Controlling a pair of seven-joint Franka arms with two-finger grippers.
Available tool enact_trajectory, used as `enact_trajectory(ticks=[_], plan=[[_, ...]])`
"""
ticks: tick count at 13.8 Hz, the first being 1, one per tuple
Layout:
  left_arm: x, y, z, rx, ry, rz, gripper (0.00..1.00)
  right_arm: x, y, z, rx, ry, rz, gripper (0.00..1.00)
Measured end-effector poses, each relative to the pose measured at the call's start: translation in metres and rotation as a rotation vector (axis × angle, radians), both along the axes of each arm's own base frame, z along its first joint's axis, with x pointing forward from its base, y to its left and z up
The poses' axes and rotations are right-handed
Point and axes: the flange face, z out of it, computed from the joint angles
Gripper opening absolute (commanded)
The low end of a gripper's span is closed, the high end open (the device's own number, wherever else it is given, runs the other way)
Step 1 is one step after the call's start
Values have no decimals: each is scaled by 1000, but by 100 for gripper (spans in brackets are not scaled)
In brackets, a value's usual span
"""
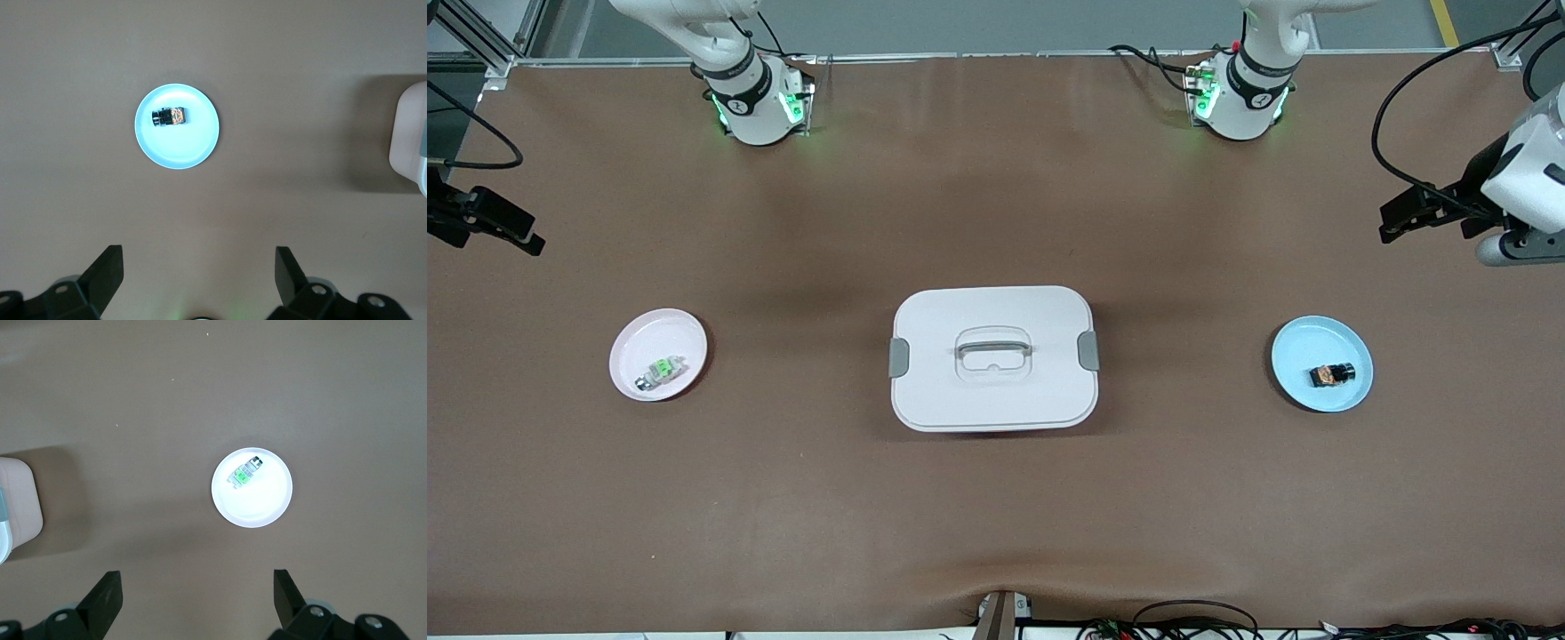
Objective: Transfer orange switch to right arm and place
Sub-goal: 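Move the left gripper over the orange switch on the blue plate, then lower the left gripper and grasp the orange switch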
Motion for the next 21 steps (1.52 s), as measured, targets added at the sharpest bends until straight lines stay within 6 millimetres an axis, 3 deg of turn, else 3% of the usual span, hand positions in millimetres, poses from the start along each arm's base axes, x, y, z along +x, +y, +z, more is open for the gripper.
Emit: enact_trajectory(ticks=[5, 10, 16, 21], plan=[[25, 29, -40, -5, 38, 43, 100, 0, 0, 0, 0, 0, 1, 100], [60, 43, -91, -15, 9, 62, 100, 0, 0, 0, 0, 0, 1, 100], [69, 48, -191, -24, -41, 65, 100, 0, 1, 0, 0, 0, 2, 100], [78, 54, -262, -35, -41, 56, 100, 0, 1, 0, 0, 0, 2, 100]])
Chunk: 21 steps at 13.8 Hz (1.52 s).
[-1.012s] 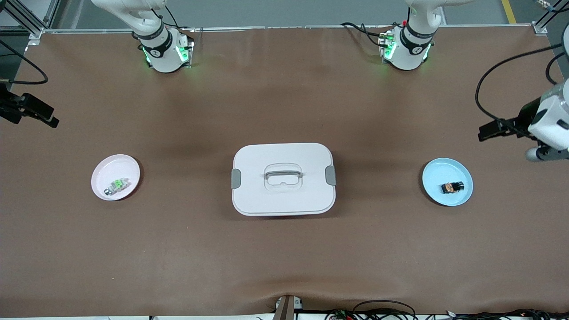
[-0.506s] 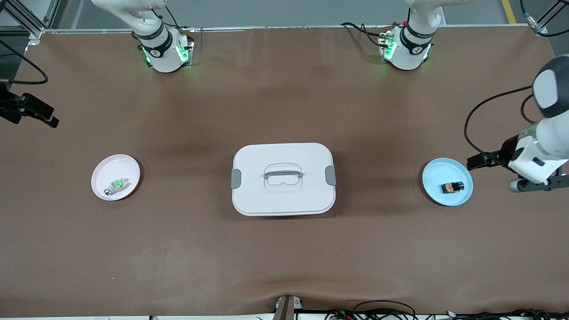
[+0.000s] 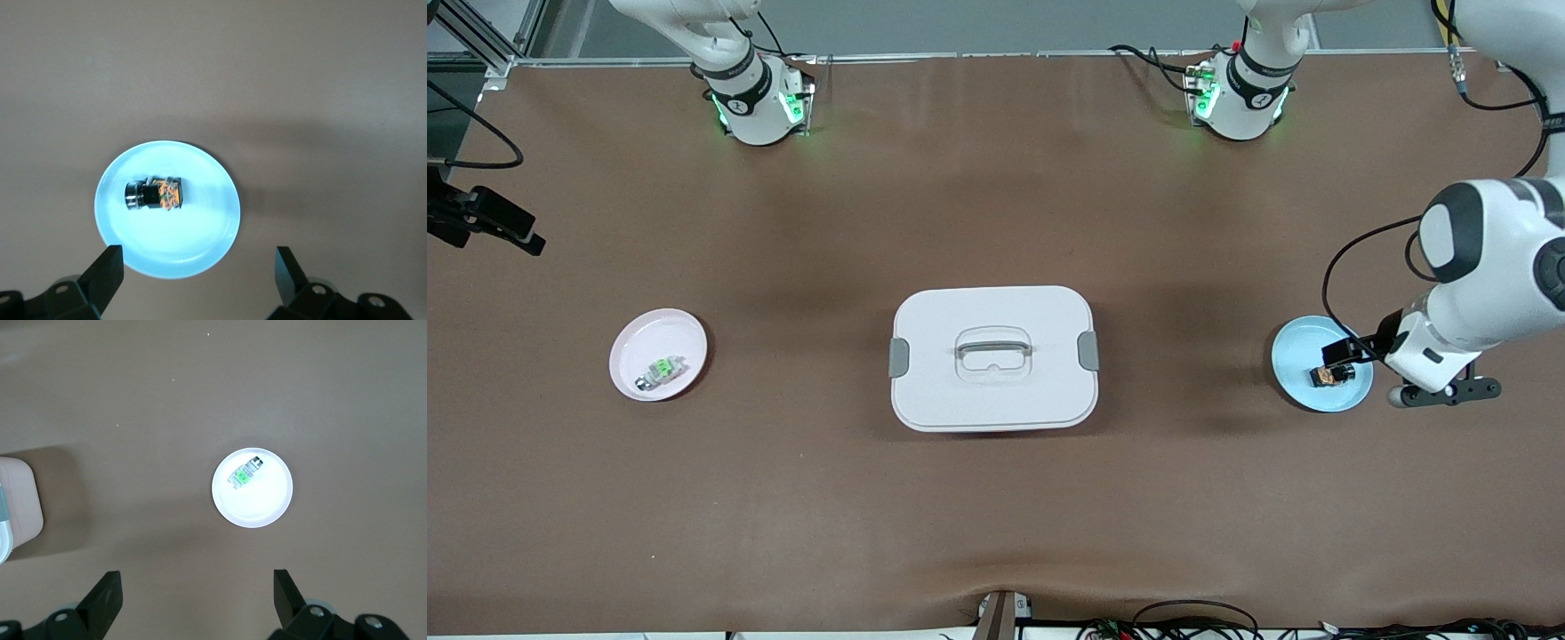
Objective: Transfer orange switch to right arm and place
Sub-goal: 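Lower the left gripper and grasp the orange switch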
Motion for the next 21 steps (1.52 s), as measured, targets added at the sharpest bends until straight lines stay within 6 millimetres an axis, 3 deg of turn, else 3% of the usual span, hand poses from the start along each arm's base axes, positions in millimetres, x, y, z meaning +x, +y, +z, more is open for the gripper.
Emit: enact_trajectory(ticks=[6, 10, 13, 21], plan=[[3, 43, -81, 25, -37, -48, 100, 0, 0, 0, 0, 0, -1, 100], [-2, 46, -117, 42, -23, -73, 100, 0, -1, 0, 0, 1, -1, 100], [-5, 46, -134, 63, 2, -104, 100, 0, -1, 0, 0, 1, -2, 100], [-10, 58, -155, 64, 27, -95, 100, 0, -2, 0, 0, 2, -4, 100]])
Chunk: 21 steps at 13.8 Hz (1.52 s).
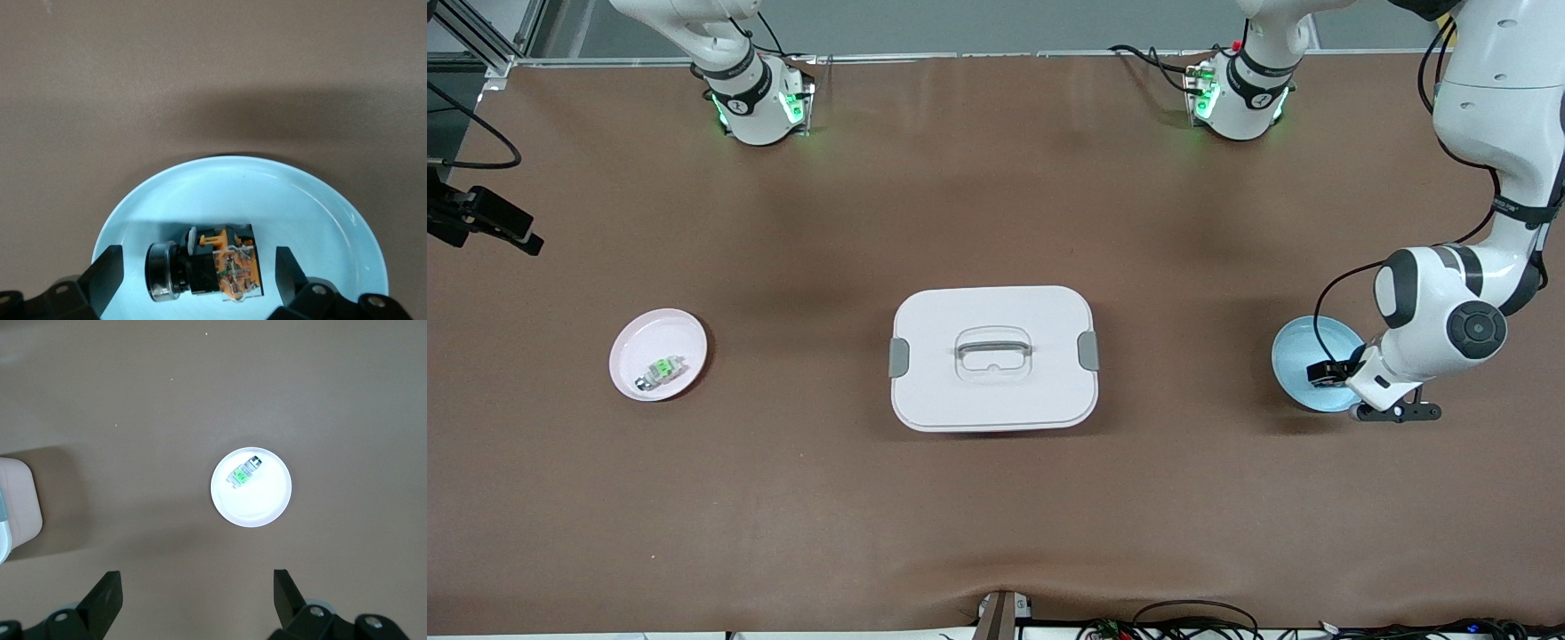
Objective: Transfer orange switch to right arm and place
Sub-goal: 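Lower the left gripper and grasp the orange switch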
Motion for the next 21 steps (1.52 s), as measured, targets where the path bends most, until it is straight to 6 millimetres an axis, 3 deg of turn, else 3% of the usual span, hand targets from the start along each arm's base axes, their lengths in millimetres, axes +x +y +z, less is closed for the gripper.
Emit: enact_trajectory(ticks=[7, 9, 14, 15, 18, 21], plan=[[-3, 1, -11, -3, 15, 2, 100, 0, 0, 0, 0, 1, 0, 100], [-4, 1, -14, -4, 20, 2, 87, 0, 0, 0, 0, 1, 0, 100], [-3, 1, -14, -5, 20, 2, 12, -1, 0, -1, 1, 11, 0, 100], [-3, 1, -14, -4, 18, 2, 3, -1, 0, -1, 1, 13, 0, 100], [2, 0, -3, -2, 1, 0, 0, -1, 1, -1, 1, 14, 2, 100], [7, -10, 26, -1, -13, -15, 0, -1, 4, -1, 1, 14, 7, 100]])
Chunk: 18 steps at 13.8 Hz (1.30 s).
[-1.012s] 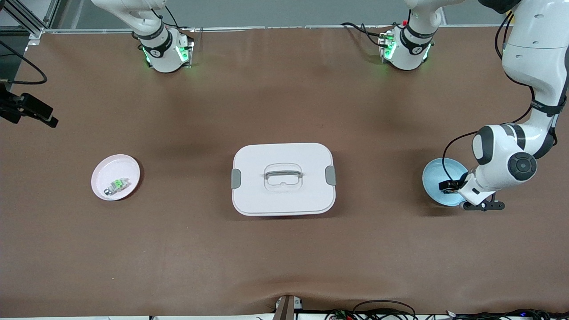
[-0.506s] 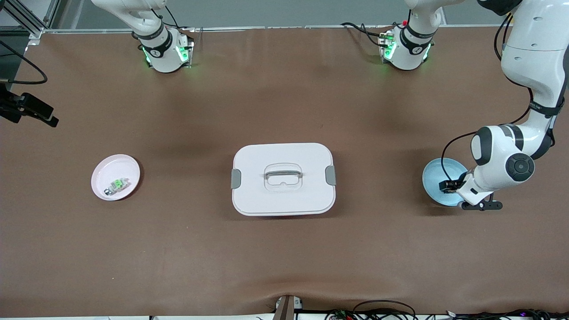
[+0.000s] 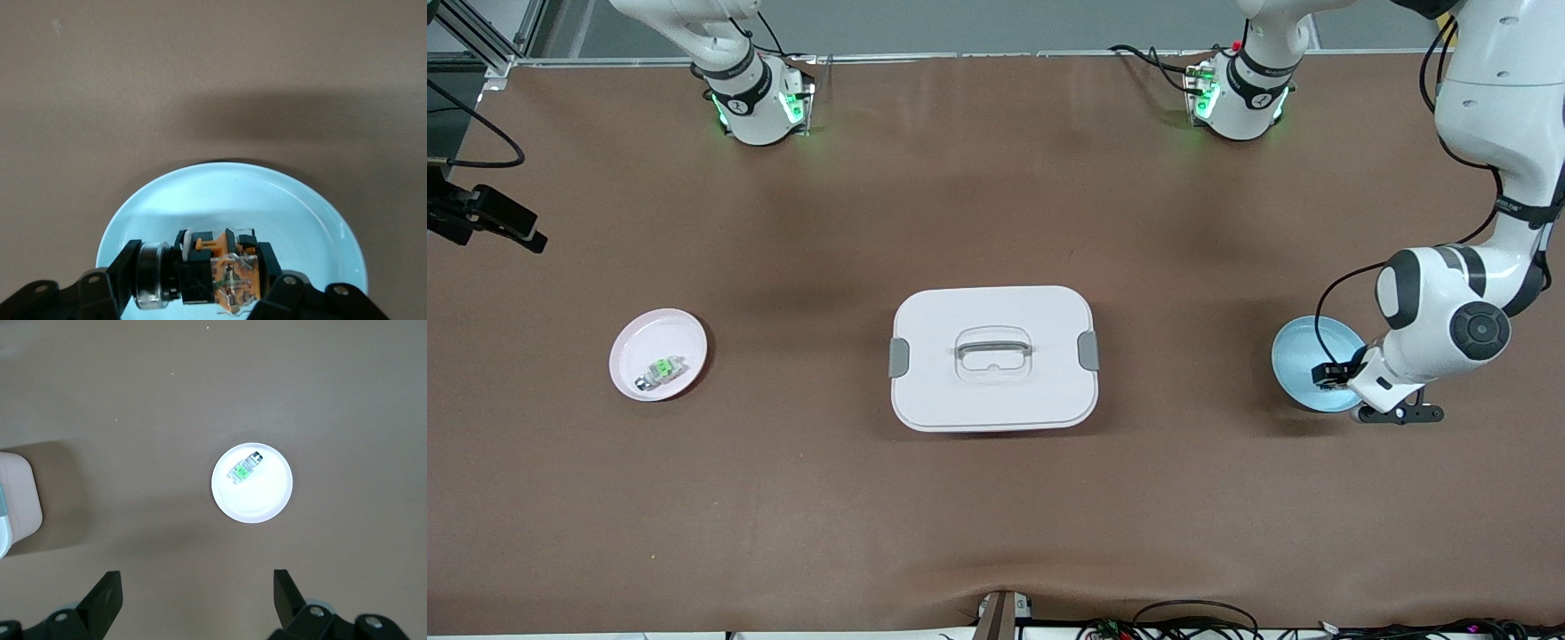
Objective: Transfer orange switch to right arm and place
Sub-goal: 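Lower the left gripper and grasp the orange switch, then lift the orange switch with the left gripper while the right gripper approaches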
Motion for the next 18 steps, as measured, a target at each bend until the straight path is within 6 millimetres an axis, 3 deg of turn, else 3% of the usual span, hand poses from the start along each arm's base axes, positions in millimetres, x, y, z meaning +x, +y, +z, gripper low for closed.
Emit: enact_trajectory(ticks=[3, 8, 13, 16, 18], plan=[[4, -33, 41, -9, -14, -2, 0, 1, 4, -1, 0, 3, 8, 100], [4, -116, 97, -42, -23, 78, 0, 6, 17, -9, 1, 18, 31, 100], [7, -195, 143, -183, -20, 295, 0, 11, 31, -20, 3, 38, 56, 100], [5, -244, 171, -264, -7, 482, 0, 11, 61, -28, 4, 72, 102, 100], [3, -282, 186, -306, 10, 596, 0, 6, 100, -33, 37, 111, 75, 100]])
